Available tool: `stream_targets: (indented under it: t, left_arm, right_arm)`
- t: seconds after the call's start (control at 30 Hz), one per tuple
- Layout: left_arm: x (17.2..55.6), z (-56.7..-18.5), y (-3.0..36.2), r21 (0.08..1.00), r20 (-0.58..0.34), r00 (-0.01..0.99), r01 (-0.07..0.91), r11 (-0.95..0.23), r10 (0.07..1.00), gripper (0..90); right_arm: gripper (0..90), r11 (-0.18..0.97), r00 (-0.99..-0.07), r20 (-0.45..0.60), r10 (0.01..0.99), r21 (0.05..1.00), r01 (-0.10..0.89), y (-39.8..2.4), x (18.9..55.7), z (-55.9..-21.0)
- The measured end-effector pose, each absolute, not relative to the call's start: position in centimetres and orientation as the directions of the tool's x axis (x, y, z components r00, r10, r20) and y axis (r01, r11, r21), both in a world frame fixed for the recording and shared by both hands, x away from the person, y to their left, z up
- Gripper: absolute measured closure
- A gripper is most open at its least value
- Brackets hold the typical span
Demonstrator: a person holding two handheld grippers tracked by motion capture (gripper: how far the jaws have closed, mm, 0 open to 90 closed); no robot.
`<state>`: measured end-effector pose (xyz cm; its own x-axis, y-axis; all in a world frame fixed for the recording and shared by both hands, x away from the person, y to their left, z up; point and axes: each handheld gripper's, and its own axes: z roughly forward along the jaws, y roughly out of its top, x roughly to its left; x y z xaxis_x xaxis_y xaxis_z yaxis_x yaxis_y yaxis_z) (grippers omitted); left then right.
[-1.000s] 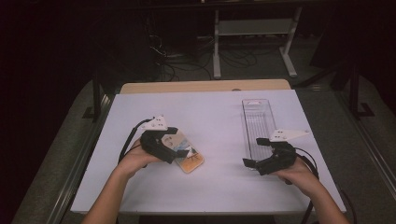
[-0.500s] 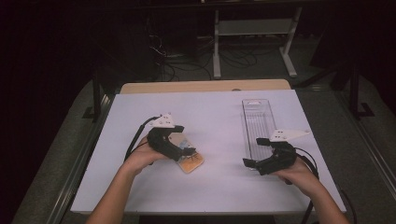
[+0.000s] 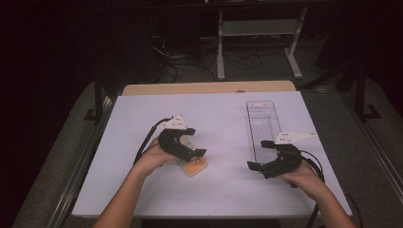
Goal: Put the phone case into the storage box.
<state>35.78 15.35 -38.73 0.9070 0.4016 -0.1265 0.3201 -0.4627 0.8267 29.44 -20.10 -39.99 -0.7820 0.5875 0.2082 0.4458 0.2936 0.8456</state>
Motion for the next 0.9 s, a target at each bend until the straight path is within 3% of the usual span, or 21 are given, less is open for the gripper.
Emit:
stream_targets:
  t: [0.23, 0.9]
  left_arm:
    - [36.0, -39.0, 15.4, 0.821, -0.118, 0.901, 0.325, -0.468, 0.418, 17.4]
    - [36.0, -40.4, 14.3, 0.776, -0.187, 0.888, 0.395, -0.492, 0.419, 70.5]
  right_arm:
    - [0.0, 0.293, -0.782, 0.207, 0.588, 0.846, 0.445, -20.1, 29.5, -40.0]
    - [0.0, 0.298, -0.783, 0.201, 0.589, 0.846, 0.441, -20.1, 29.5, -40.0]
